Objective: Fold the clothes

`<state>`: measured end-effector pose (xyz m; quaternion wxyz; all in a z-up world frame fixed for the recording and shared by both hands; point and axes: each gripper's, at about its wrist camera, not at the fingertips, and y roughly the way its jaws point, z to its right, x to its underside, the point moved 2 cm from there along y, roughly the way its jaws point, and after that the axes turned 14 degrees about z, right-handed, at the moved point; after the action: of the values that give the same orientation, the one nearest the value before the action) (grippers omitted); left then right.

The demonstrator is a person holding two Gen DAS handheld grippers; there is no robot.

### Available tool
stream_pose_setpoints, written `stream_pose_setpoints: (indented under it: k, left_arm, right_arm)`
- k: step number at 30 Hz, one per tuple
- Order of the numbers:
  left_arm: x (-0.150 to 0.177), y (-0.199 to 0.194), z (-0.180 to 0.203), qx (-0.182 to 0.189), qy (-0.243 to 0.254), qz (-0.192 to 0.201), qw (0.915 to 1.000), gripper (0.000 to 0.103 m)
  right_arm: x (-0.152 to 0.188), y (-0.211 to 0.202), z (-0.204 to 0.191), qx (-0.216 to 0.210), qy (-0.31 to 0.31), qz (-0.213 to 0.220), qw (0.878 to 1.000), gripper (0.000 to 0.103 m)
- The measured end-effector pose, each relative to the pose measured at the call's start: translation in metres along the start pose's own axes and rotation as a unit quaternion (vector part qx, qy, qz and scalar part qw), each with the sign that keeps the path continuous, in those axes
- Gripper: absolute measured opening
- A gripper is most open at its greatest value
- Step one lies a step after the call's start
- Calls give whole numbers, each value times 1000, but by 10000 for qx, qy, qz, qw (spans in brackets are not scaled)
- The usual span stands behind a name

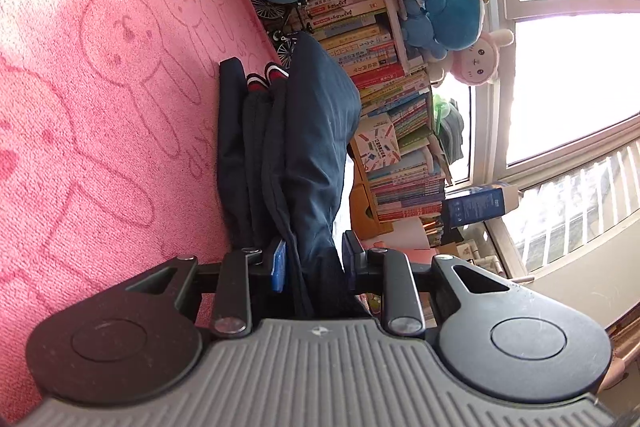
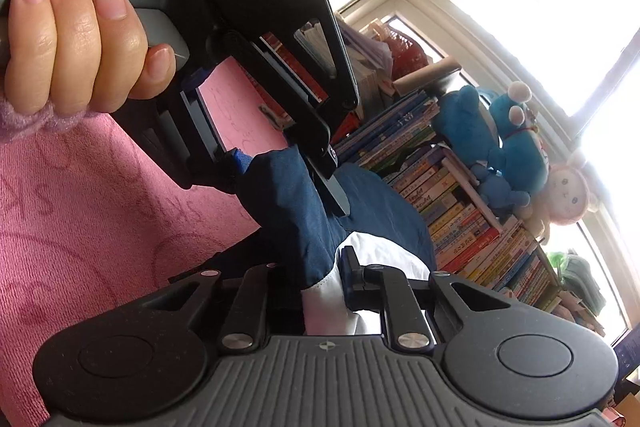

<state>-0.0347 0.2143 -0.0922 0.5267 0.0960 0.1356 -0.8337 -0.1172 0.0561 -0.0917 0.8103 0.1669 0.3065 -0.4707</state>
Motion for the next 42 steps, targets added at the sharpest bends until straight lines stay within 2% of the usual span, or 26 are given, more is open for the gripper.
stream_pose_setpoints:
  k: [3, 7, 8, 9, 10, 12, 17, 18, 19, 21, 23, 24, 25, 26, 28, 29, 30, 31, 32, 34, 38, 40, 41, 42]
  left_arm:
    - [-6, 8, -1, -194, 115, -63, 9997, 49]
    - [-12, 38, 11, -313, 483, -358, 9977, 51]
    - [-14, 46, 16, -396, 700, -346, 9962, 50]
    - [-16, 52, 20, -521, 919, -275, 9940, 39]
    - [-18, 57, 23, -561, 1104, -245, 9920, 23]
    - [-20, 61, 25, -582, 1187, -267, 9909, 17]
    - [-22, 66, 28, -635, 1308, -340, 9888, 19]
    - [-23, 67, 28, -646, 1332, -354, 9883, 23]
    - [-23, 68, 29, -657, 1357, -369, 9879, 33]
    - [-24, 70, 30, -678, 1405, -397, 9870, 39]
    - [-25, 72, 31, -699, 1453, -426, 9860, 36]
    - [-26, 73, 32, -710, 1478, -441, 9855, 31]
    - [-25, 71, 33, -685, 1500, -425, 9854, 27]
    - [-25, 68, 34, -621, 1448, -429, 9866, 25]
    - [-24, 61, 35, -538, 1399, -446, 9877, 23]
    - [-23, 58, 37, -544, 1454, -447, 9869, 23]
    - [-22, 55, 38, -551, 1509, -448, 9860, 23]
    - [-23, 50, 39, -641, 1670, -385, 9831, 24]
    - [-26, 44, 39, -766, 1840, -220, 9797, 26]
    - [-39, 27, 37, -1047, 1935, 349, 9749, 30]
    - [-58, -4, 40, -1144, 1870, 926, 9713, 27]
    - [-57, -11, 41, -528, 1398, 586, 9870, 30]
    - [-54, -11, 40, -162, 1078, 292, 9936, 33]
    - [-50, -6, 39, 8, 892, 77, 9960, 40]
  right_arm:
    - [1, 1, 2, 33, 20, 63, 10000, 11]
    - [0, -2, -2, -14, -5, 55, 10000, 9]
    - [0, -3, -3, -22, -7, 56, 10000, 9]
    - [0, -4, -3, -39, -3, 50, 10000, 8]
    - [1, -5, -3, -66, 1, 40, 10000, 8]
    - [1, -5, -4, -119, 2, 30, 9999, 7]
    - [0, -8, -10, -236, -114, 93, 9996, 6]
    - [0, -8, -10, -232, -114, 85, 9996, 6]
    - [0, -8, -10, -221, -105, 72, 9997, 6]
    - [0, -5, -10, -185, -117, 24, 9998, 7]
    - [-1, 1, -12, -127, -176, -57, 9997, 8]
    - [-2, 4, -12, -98, -205, -97, 9997, 11]
    - [-2, 6, -13, -69, -234, -137, 9996, 15]
    - [-3, 9, -14, -40, -263, -178, 9995, 16]
    - [-2, 14, -14, 0, -271, -232, 9994, 25]
    - [0, 15, -13, 5, -239, -241, 9994, 25]
    - [2, 16, -12, 11, -206, -249, 9995, 17]
    - [3, 14, -9, 29, -98, -214, 9997, 9]
    - [4, 12, -4, 49, 27, -170, 9998, 8]
    - [5, 6, 4, 146, 183, -47, 9997, 7]
    - [2, 0, 27, 342, 609, 58, 9975, 7]
    - [0, -2, 38, 397, 790, 99, 9960, 7]
    - [-1, -2, 41, 420, 794, 139, 9959, 7]
    - [0, -3, 42, 396, 777, 153, 9961, 7]
